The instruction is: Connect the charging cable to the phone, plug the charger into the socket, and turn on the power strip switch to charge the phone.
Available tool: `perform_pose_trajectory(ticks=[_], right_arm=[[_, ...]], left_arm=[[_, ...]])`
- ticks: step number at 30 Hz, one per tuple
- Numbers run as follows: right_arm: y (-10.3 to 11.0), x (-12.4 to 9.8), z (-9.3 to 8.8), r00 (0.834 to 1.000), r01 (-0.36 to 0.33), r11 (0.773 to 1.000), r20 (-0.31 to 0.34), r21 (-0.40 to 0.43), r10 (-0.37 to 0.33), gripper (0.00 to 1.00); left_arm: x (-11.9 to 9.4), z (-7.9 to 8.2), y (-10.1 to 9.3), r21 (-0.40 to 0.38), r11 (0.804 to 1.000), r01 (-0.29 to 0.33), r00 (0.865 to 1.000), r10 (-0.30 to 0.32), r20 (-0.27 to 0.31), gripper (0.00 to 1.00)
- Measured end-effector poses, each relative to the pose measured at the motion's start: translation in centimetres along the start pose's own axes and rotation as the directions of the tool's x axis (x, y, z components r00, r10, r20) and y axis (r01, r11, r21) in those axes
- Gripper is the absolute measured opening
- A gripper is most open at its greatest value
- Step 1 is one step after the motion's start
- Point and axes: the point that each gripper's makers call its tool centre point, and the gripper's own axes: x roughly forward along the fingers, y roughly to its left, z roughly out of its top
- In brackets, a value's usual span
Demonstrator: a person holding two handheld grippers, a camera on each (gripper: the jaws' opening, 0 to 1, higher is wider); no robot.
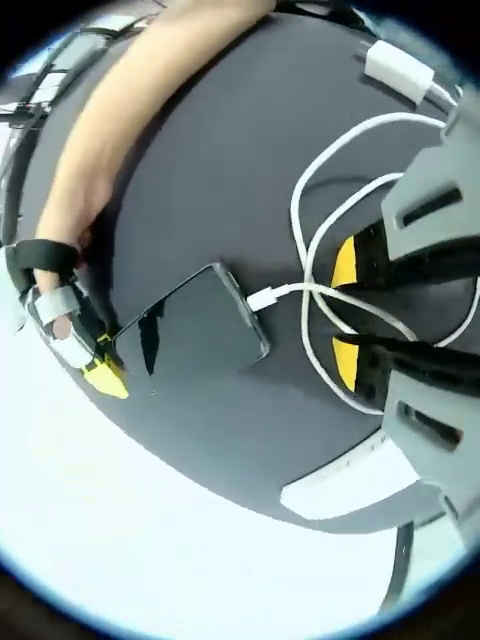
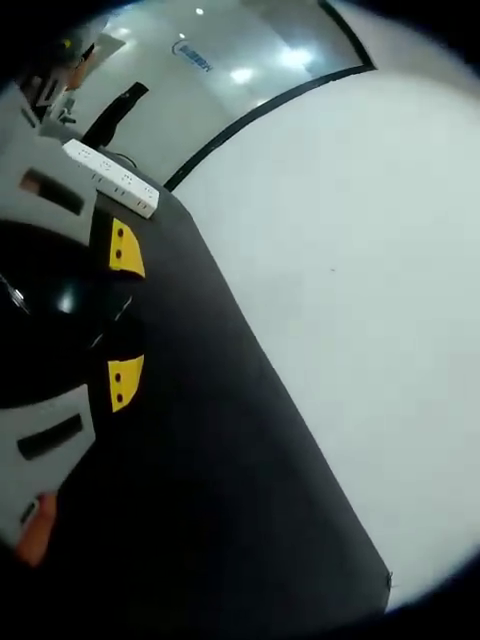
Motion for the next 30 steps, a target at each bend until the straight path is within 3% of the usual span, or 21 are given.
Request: perform_pose_trajectory(ticks=[3, 6, 8, 10, 12, 15, 18, 24, 30], right_arm=[[0.1, -0.1, -0.1, 1.000, 0.000, 1.000, 0.000, -0.002, 0.000, 0.26], [0.0, -0.1, -0.1, 1.000, 0.001, 1.000, 0.000, -0.004, -0.001, 0.26], [0.0, 0.0, 0.0, 1.000, 0.004, 1.000, 0.000, -0.008, -0.004, 0.25], [0.0, -0.1, -0.1, 1.000, 0.005, 1.000, 0.001, -0.014, -0.005, 0.25], [0.1, -0.2, -0.4, 1.000, 0.005, 1.000, 0.001, -0.013, -0.005, 0.25], [-0.1, 0.0, -0.1, 1.000, 0.006, 1.000, 0.001, -0.013, -0.006, 0.25], [-0.3, 0.3, 0.3, 1.000, 0.005, 1.000, 0.001, -0.015, -0.005, 0.25], [-0.2, 0.2, 0.2, 1.000, 0.002, 1.000, 0.001, -0.013, -0.002, 0.25], [-0.3, 0.3, 0.3, 1.000, 0.001, 1.000, 0.001, -0.013, -0.001, 0.25]], left_arm=[[-0.2, 0.4, 0.6, -0.025, 0.998, 0.058, 0.998, -0.057, 0.032, 0.16], [-0.3, 0.6, -0.4, -0.080, 0.988, 0.133, 0.989, -0.127, 0.079, 0.18], [-0.7, 1.8, -0.8, -0.157, 0.968, 0.196, 0.976, -0.176, 0.132, 0.21], [-1.3, 3.1, -1.1, -0.201, 0.955, 0.220, 0.966, -0.185, 0.179, 0.21], [-0.9, 4.1, -0.5, -0.184, 0.962, 0.202, 0.972, -0.174, 0.157, 0.21], [0.6, 4.3, -0.5, -0.153, 0.972, 0.178, 0.982, -0.164, 0.098, 0.18], [1.5, 4.8, -0.5, -0.192, 0.959, 0.210, 0.976, -0.195, 0.092, 0.15], [1.9, 3.7, -0.4, -0.199, 0.966, 0.163, 0.987, -0.157, 0.043, 0.09], [2.1, 3.9, -0.6, -0.218, 0.957, 0.192, 0.981, -0.189, 0.036, 0.04]])
